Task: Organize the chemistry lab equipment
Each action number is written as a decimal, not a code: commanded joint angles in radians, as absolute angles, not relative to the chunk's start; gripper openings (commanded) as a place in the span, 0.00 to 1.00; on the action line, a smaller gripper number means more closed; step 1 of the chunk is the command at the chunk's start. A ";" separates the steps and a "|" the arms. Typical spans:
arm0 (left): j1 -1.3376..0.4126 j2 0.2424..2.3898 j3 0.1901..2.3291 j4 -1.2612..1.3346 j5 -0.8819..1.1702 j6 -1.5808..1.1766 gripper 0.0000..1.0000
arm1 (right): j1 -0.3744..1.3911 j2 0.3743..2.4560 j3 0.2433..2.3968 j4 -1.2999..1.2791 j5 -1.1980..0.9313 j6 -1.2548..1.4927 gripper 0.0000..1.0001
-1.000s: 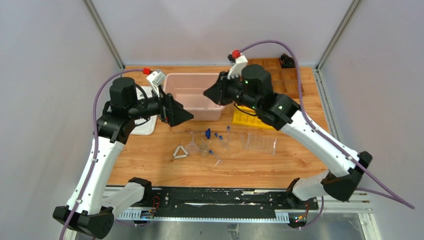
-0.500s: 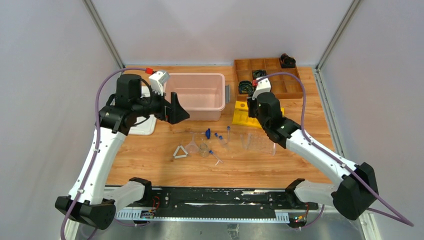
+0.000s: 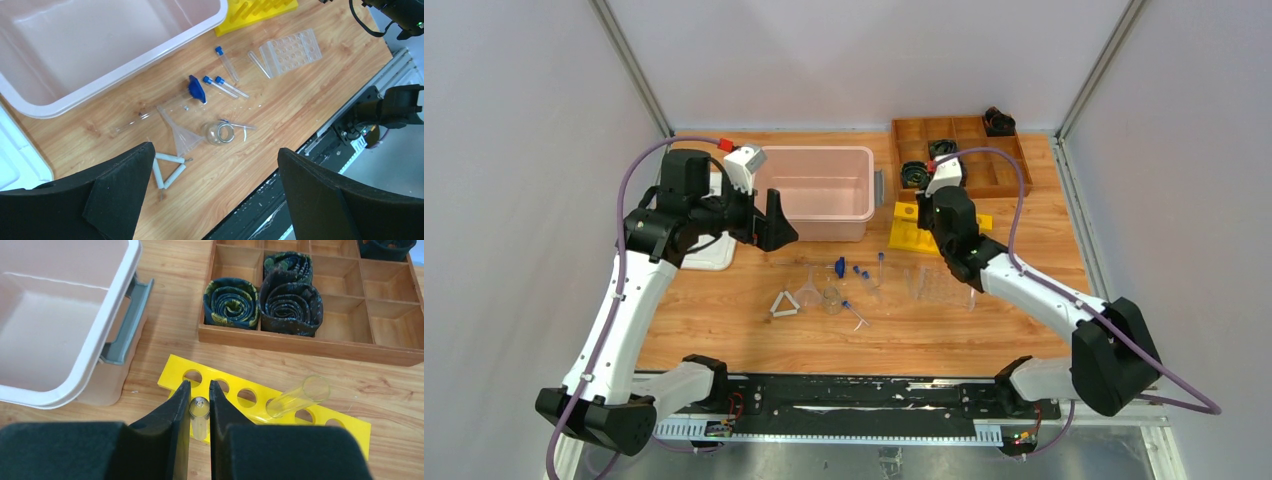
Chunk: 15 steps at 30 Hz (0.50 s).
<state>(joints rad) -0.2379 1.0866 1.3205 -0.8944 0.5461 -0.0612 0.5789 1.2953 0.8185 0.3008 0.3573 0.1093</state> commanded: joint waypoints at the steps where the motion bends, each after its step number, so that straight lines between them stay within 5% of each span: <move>1: -0.239 1.084 1.331 -0.899 0.503 -0.031 1.00 | 0.560 1.329 0.810 0.353 0.397 0.130 0.00; 15: -0.239 1.081 1.323 -0.900 0.509 -0.022 1.00 | 0.541 1.390 0.784 0.394 0.389 0.170 0.00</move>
